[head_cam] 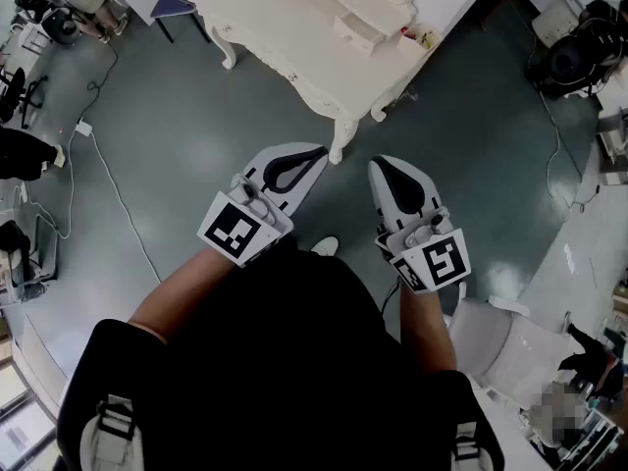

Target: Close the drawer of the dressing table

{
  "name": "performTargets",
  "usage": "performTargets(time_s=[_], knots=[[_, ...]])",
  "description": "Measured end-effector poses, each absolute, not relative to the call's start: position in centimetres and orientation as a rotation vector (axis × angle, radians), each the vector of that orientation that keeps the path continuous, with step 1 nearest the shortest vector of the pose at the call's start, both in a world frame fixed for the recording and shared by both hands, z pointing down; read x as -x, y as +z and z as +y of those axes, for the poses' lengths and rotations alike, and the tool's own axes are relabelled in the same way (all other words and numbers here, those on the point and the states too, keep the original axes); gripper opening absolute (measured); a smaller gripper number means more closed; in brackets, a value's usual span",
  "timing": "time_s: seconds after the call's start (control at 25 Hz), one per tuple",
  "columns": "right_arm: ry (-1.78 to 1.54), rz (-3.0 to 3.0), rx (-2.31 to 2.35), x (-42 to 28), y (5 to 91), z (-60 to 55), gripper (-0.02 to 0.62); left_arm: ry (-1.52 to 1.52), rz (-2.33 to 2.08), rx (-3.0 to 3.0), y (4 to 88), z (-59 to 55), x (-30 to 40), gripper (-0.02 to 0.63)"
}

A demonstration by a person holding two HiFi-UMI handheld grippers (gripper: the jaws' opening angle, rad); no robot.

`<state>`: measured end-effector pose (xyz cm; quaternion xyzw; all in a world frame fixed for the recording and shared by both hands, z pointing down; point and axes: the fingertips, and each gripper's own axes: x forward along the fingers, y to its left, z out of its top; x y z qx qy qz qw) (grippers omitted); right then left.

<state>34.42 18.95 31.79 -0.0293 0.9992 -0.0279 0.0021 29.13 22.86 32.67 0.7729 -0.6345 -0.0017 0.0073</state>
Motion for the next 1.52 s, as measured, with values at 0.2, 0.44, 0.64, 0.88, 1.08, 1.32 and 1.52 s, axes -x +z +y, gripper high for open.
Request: performTargets(time_s=[0.2,0.44,0.64,0.88,1.08,1.32,1.52], knots=[[-0.080,3.135,0.073,-35.1,31.7,19.3,0.002,-0.007,-2.003,-2.409,32.1,22.9,-29.7,-0.005],[-0.155,3.125,0.070,-35.8,32.4,19.7,0.003,0.016,-2.005,-2.397,32.4,23.6,-30.5,-0.005],[-0.141,3.138,0.051,-34.0,32.8,20.5,0.003,0.009,-2.047,-2.344,32.8,25.1,-28.8,-0.005],[-0.143,3.160,0.054,-30.5,33.2,21.7,0.003,-0.005,-2.035,-2.344,33.3,26.0,-25.3,-0.005],[-0.151,3.179,0.122,-26.6,33.1,21.9,0.003,-0.009,-1.981,-2.390,33.2,25.9,-21.5,-0.005],[-0.137,3.192,0.218,-21.5,32.8,22.5,0.003,-0.060,-1.914,-2.453,32.6,26.2,-16.3,-0.005],[-0.125,3.195,0.295,-17.3,32.6,23.6,0.003,-0.077,-1.852,-2.504,32.4,26.9,-12.1,-0.005]])
